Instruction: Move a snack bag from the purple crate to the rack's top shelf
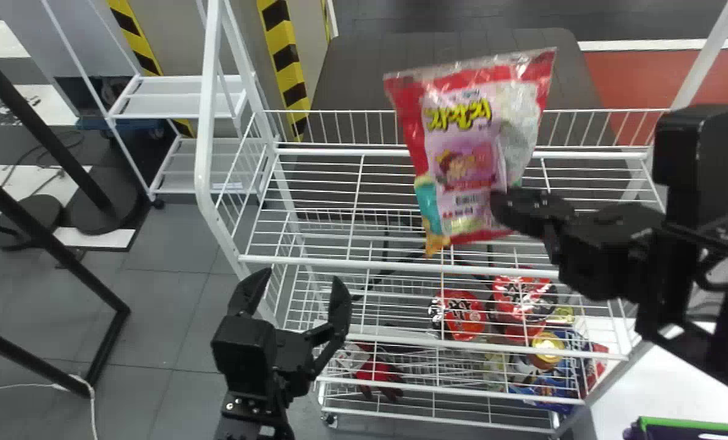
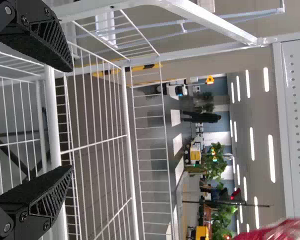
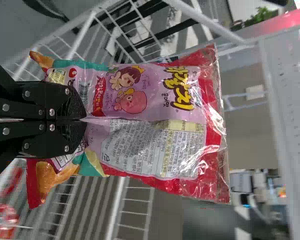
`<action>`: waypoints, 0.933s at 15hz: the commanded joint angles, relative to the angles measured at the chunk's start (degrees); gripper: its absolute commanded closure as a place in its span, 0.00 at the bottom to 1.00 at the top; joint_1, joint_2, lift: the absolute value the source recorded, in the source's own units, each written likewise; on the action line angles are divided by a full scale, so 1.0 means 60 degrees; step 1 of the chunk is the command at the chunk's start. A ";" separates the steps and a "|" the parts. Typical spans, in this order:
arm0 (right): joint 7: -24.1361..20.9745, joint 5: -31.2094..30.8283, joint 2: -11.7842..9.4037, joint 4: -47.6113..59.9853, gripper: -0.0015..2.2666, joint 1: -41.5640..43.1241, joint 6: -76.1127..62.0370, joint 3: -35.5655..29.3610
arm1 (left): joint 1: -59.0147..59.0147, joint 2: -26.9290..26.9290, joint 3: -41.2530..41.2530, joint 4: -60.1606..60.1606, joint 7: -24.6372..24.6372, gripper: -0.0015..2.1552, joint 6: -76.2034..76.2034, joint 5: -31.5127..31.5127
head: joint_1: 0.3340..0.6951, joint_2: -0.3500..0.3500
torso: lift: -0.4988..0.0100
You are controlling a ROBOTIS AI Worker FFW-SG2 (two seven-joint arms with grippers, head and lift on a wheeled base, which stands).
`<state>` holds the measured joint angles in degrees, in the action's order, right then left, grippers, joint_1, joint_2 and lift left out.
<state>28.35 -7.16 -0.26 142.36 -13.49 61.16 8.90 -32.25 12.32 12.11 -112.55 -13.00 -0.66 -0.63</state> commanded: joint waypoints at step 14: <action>-0.1077 0.2615 0.0053 -0.8464 0.69 0.2482 -0.9966 0.1592 | 0.0117 0.0056 -0.0129 0.0652 -0.0074 0.06 0.0176 -0.0085 | 1.00 0.87 | 0.98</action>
<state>22.65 6.59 -0.26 96.68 -0.69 5.75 17.25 -31.55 12.45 11.35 -108.66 -13.38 0.29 -1.03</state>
